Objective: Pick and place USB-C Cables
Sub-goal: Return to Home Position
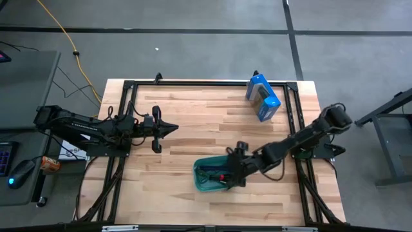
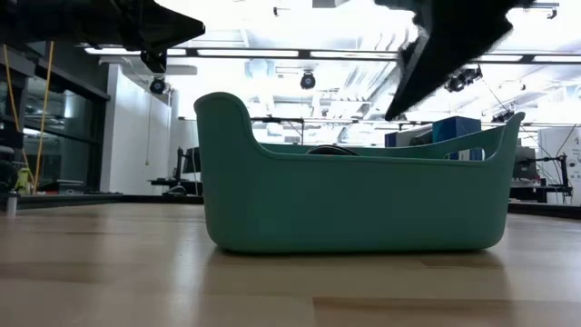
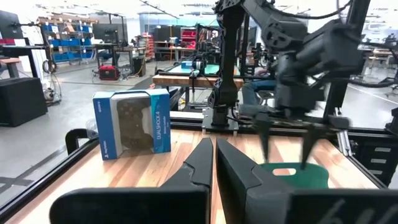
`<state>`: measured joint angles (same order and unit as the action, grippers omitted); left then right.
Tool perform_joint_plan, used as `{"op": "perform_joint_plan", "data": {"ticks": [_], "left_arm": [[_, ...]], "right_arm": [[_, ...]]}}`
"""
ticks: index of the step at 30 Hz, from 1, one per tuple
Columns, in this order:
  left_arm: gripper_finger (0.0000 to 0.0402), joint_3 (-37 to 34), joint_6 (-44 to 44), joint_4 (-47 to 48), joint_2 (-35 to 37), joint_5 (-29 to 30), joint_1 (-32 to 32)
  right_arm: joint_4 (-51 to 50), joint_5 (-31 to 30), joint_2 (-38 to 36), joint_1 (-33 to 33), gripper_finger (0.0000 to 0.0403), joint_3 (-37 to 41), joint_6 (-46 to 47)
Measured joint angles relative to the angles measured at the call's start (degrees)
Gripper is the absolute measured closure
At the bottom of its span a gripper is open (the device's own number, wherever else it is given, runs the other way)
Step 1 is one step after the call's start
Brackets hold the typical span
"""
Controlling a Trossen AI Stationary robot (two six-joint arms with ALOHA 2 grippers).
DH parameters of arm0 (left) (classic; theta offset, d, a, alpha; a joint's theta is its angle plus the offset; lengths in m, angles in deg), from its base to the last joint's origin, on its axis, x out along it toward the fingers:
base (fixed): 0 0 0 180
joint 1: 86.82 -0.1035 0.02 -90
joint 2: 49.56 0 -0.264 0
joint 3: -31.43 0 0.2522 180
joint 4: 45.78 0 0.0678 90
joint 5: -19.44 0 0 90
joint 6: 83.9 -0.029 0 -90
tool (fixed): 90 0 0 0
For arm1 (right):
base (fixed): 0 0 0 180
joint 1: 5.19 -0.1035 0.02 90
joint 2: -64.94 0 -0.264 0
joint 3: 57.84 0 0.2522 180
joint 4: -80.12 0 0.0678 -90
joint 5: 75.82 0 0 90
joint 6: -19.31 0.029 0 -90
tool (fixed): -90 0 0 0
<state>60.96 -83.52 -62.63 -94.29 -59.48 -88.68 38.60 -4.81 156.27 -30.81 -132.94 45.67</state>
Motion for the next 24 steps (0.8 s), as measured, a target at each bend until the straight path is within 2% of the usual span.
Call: {"op": "perform_joint_plan", "data": {"ticks": [3, 6, 10, 14, 18, 24], "left_arm": [[0.0401, 0.0, 0.0, 0.0, 0.0, 0.0, 0.0], [0.0401, 0.0, -0.1, 0.0, 0.0, 0.0, 0.0], [0.0401, 0.0, -0.1, -0.1, 0.0, 0.0, 0.0], [0.0401, 0.0, -0.1, -0.2, 0.0, 0.0, 0.0], [0.0401, 0.0, -0.3, -0.1, 0.0, 0.0, 0.0], [0.0401, 0.0, -1.1, 0.0, 0.0, 0.0, 0.0]], "right_arm": [[2.1, -1.6, -5.3, 0.1, 0.0132, 5.9, 2.4], [9.6, -3.0, -11.1, 0.8, 0.0132, 11.5, 1.0], [25.4, -3.5, -17.8, 3.1, 0.0132, 19.2, -8.3], [40.4, -3.1, -21.5, 8.0, 0.0132, 25.9, -18.3], [48.2, 0.1, -23.5, 15.2, 0.0132, 28.5, -24.4], [49.3, 10.2, -27.3, 25.3, 0.0132, 26.8, -24.5]]}}
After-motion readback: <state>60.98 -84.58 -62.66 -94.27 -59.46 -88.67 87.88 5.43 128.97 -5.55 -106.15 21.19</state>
